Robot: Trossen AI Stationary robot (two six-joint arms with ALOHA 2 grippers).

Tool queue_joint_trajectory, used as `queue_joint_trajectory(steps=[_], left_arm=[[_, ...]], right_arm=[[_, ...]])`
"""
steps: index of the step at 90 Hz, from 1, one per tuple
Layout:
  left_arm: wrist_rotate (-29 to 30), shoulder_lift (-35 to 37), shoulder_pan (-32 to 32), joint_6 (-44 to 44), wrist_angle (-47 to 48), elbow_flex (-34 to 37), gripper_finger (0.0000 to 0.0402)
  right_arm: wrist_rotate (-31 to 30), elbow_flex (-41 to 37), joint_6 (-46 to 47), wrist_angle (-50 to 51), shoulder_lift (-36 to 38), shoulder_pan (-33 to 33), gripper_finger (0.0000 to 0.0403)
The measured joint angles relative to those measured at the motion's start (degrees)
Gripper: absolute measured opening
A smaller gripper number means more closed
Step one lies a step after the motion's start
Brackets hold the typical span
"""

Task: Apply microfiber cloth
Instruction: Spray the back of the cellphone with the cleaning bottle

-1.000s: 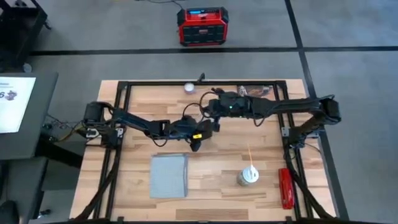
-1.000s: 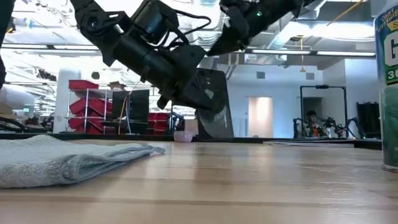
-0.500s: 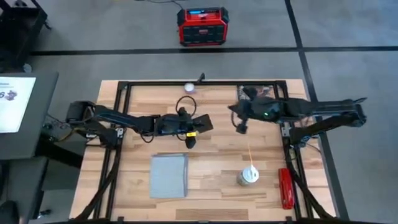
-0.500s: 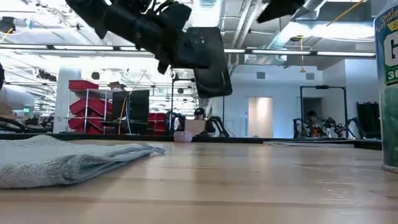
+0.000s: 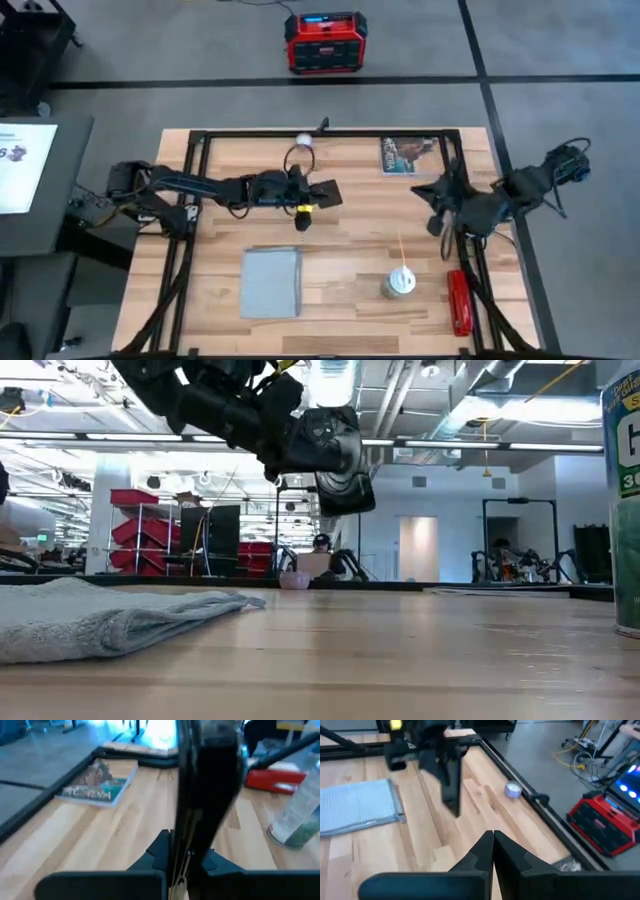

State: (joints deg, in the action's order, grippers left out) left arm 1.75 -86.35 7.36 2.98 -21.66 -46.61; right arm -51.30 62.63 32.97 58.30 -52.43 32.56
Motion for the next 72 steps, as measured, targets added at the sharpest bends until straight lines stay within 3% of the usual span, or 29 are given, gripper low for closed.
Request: queue_joint_trajectory(steps=[23, 47, 58, 72], left_arm=[[-4.31, 0.0, 3.04, -1.69, 1.74, -1.77, 0.0002], [-3.33, -1.17, 2.02, -2.31, 3.95, -1.7, 0.0002], [-3.43, -1.99, 1.96, -1.93, 3.14, -1.77, 0.0002], [-3.27, -2.99, 2.01, -1.36, 1.89, -1.67, 0.0002]], right_arm=[[0.97, -2.54, 14.33, 3.86, -3.85, 6.29, 0.0], [10.37, -4.13, 47.49, 20.07, -7.87, 18.95, 0.0], [15.89, -6.4, 55.58, 18.62, -8.79, 24.86, 0.0], [15.84, -8.94, 57.64, 9.08, -8.67, 30.32, 0.0]])
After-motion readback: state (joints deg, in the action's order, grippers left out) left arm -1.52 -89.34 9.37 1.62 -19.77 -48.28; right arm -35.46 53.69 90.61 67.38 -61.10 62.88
